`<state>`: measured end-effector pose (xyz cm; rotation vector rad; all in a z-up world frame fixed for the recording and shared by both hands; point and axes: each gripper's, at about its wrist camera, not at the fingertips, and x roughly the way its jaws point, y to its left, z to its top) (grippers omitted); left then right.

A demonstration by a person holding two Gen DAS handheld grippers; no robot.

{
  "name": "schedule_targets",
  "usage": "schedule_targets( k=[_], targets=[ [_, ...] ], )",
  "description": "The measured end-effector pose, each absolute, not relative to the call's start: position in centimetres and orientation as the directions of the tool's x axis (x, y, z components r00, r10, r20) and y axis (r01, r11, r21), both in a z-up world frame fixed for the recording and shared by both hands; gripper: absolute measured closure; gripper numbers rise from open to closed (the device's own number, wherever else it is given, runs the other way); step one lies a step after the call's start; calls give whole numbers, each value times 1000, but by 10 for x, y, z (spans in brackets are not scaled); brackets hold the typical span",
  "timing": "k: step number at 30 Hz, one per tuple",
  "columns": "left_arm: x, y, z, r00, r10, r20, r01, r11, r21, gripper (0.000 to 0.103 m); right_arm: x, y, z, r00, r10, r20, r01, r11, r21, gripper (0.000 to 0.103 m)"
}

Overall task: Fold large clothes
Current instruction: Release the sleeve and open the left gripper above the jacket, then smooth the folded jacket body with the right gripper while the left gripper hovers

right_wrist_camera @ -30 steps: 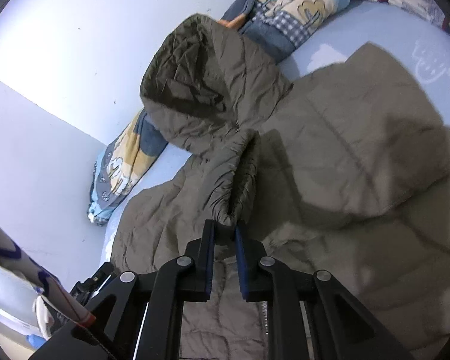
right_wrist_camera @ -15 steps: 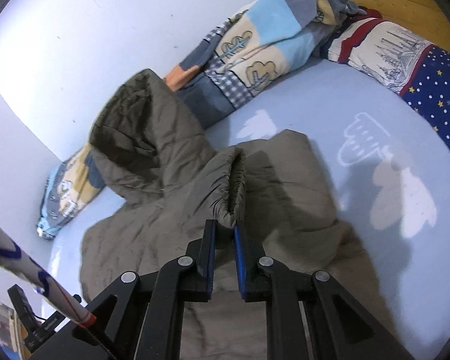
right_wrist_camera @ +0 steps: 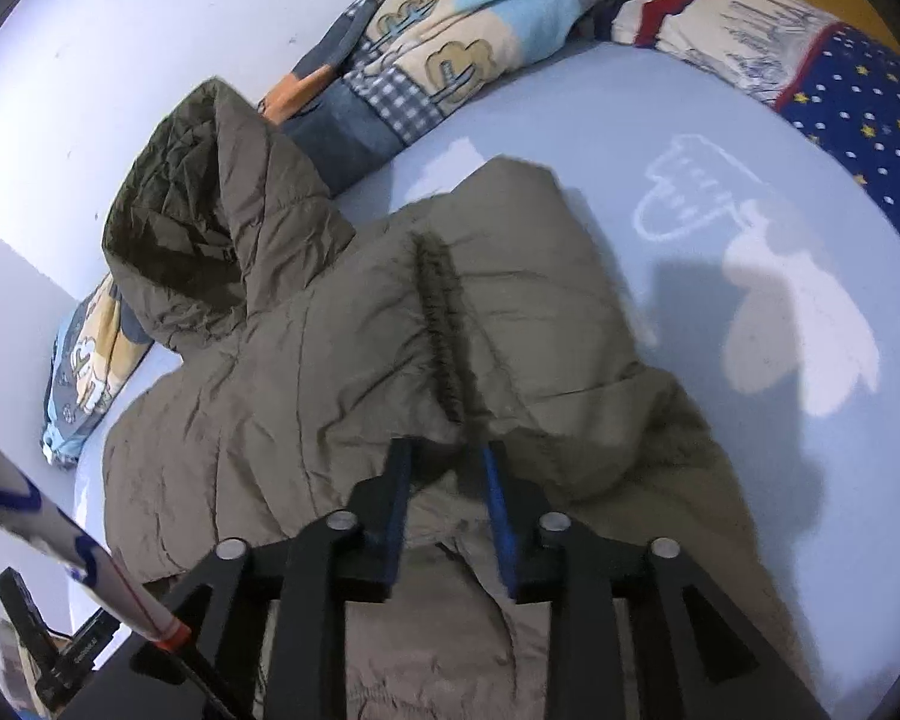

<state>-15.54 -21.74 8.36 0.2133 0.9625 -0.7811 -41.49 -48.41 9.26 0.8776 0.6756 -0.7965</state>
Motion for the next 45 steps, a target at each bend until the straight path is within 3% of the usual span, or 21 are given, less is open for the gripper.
schedule_targets(
  k=[4,9,20,27,31,32,41,45],
  targets=[
    [-166,-215,105,390,-543,-744,692,706,-152,34,-419,-469,122,536,-397,-745,823,443,356,74],
    [-178,-225,105,400,-538,-742,719,686,-109,33,-389,-456,132,575,-367,-731,777,525,348,73],
    [-189,-243,85,378,-490,-785,756,653,-43,33,-316,-440,70,452,-283,-846,771,601,211,71],
    [-198,-239,99,399,-508,-763,760,649,-35,33,-342,-418,101,495,-283,-821,734,643,221,70],
    [-209,-238,103,401,-515,-757,770,637,-26,33,-387,-373,125,548,-278,-789,694,677,244,60],
    [-214,-238,103,407,-515,-755,773,634,-15,33,-398,-362,124,560,-268,-784,684,683,255,56],
    [-246,-247,84,394,-459,-797,786,617,33,33,-423,-353,93,515,-215,-830,723,629,286,56],
    [-262,-256,58,376,-370,-850,792,605,87,33,-410,-357,70,465,-165,-870,726,633,268,56]
  ],
)
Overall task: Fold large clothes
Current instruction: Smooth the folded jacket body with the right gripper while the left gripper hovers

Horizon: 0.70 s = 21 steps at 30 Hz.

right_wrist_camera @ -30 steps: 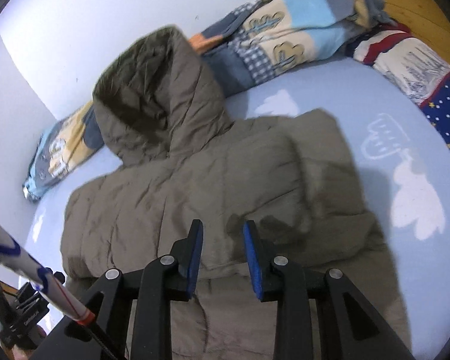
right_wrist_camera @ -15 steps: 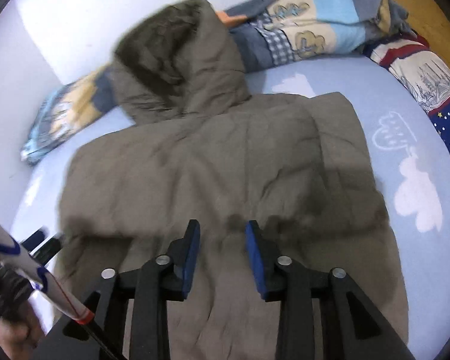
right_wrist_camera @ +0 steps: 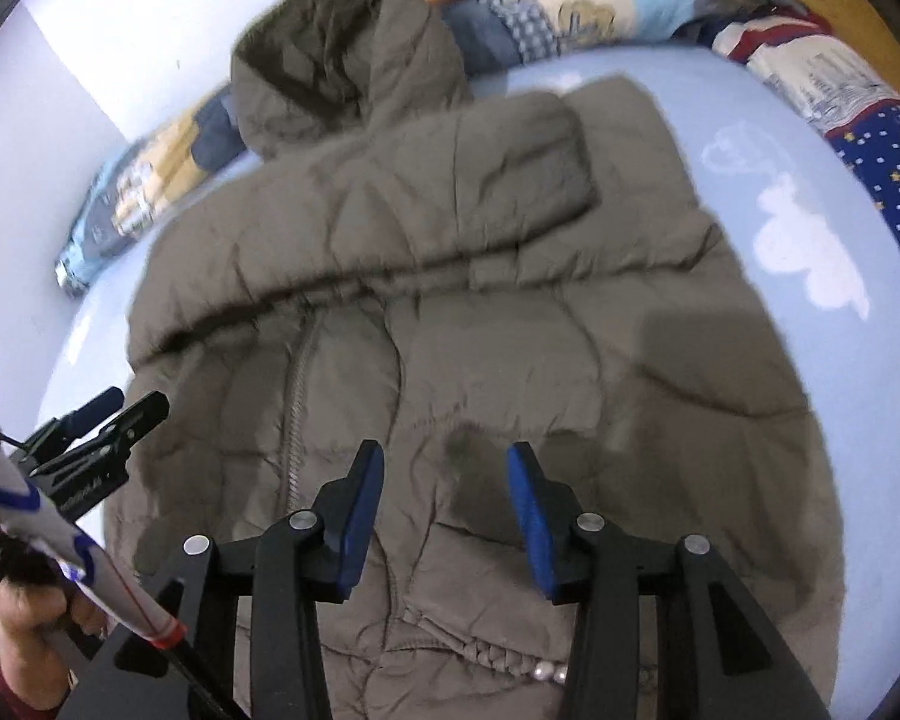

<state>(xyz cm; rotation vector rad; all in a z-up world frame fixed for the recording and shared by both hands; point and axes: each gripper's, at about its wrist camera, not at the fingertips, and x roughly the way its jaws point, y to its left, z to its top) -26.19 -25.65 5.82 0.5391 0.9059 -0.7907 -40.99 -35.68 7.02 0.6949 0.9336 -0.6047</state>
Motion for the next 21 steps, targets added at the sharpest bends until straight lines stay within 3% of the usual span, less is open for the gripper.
schedule_targets(
  k=[5,9,12,17,21],
  targets=[
    [-273,-254,38,368,-301,-880,785,608,120,30,-400,-358,43,409,-87,-908,717,647,261,56],
    [-281,-237,49,339,-306,-890,767,638,74,30,-405,-355,46,411,-74,-909,703,661,264,56],
    [-299,-219,75,372,-365,-854,770,635,64,30,-417,-352,64,490,-53,-870,682,645,345,56],
    [-313,-195,113,480,-414,-774,751,649,119,28,-425,-346,91,524,-174,-834,676,680,284,56],
    [-292,-190,127,498,-461,-734,720,692,54,27,-428,-349,102,558,-215,-802,655,707,266,56]
  ],
)
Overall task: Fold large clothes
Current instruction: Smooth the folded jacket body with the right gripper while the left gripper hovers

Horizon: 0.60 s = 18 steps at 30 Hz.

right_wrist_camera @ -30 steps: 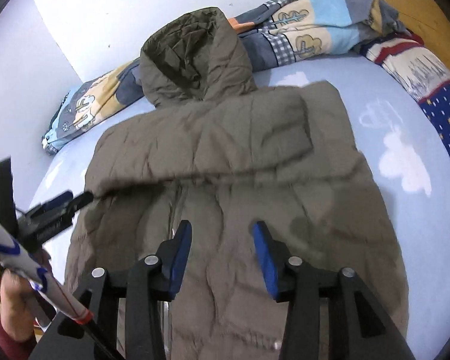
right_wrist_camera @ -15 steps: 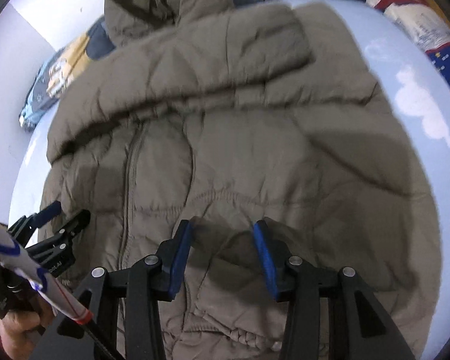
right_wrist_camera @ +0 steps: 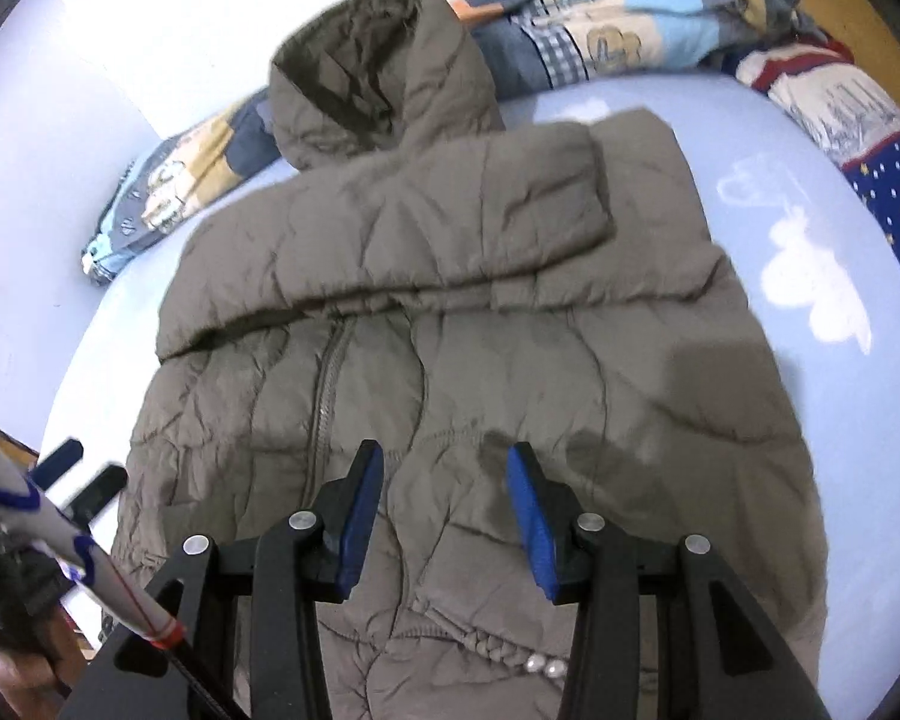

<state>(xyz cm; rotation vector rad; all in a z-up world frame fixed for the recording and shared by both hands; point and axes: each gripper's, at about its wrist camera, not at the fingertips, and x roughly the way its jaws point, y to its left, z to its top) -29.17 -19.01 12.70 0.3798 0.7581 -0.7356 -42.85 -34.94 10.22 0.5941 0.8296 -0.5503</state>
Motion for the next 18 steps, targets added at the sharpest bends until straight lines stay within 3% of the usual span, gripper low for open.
schedule_targets(
  k=[10,15,18],
  targets=[
    [-248,-209,131,507,-499,-703,672,739,-40,27,-403,-336,111,576,-271,-771,624,755,200,56],
    [-248,-208,136,574,-473,-668,669,741,51,27,-342,-334,115,577,-253,-777,601,776,193,56],
    [-244,-202,142,585,-479,-655,662,748,45,27,-302,-338,115,592,-231,-772,591,776,221,56]
  ],
)
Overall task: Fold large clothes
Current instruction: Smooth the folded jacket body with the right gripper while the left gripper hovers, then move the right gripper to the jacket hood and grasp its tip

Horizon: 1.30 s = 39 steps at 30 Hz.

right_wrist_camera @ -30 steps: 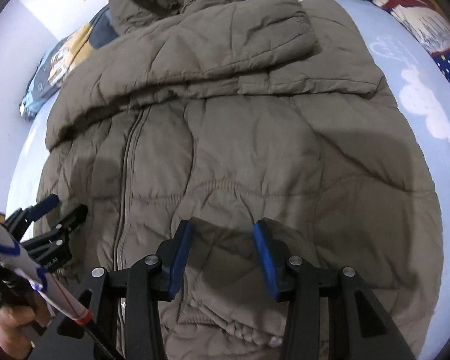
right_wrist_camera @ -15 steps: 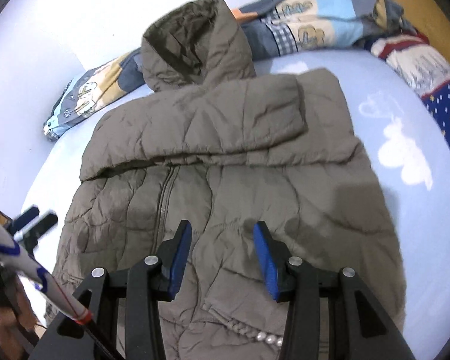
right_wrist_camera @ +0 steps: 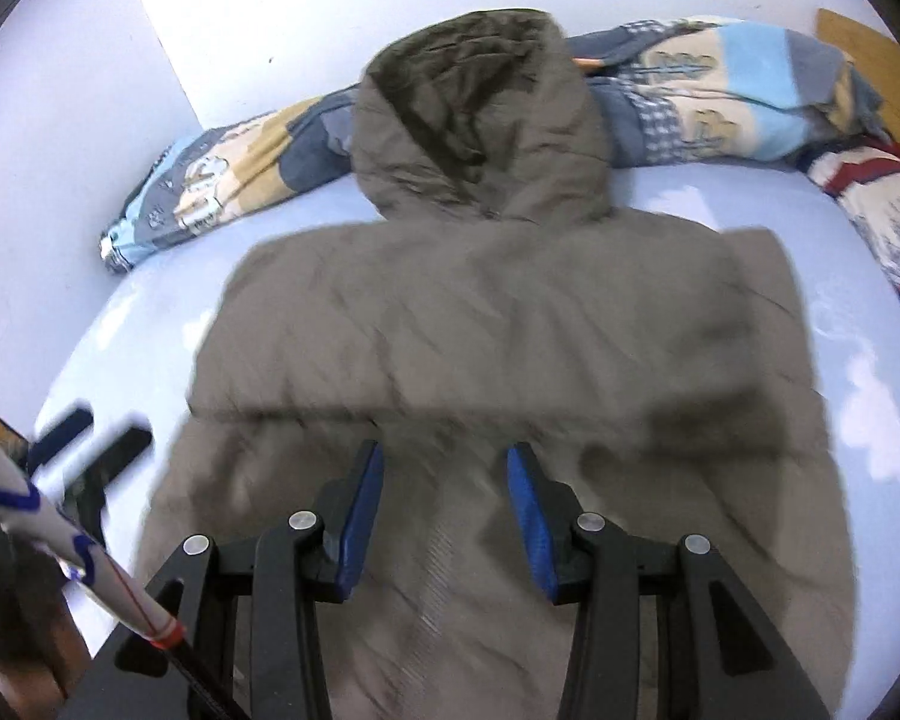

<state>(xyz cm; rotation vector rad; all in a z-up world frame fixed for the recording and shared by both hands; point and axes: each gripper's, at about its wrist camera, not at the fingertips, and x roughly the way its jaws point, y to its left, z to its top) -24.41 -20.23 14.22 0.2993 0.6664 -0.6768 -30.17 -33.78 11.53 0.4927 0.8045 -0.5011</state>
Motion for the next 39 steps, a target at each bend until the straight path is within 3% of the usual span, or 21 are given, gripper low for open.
schedule_targets(
  k=[8,21,39],
  targets=[
    [-241,-190,162,623,-501,-601,638,770,19,27,-238,-346,88,516,-268,-814,611,781,130,56],
    [-243,-187,165,626,-507,-592,637,771,13,27,-238,-347,47,468,-257,-846,636,762,120,55],
    [-244,-192,162,619,-505,-602,643,765,20,27,-253,-356,98,489,-260,-833,604,790,108,52]
  ],
)
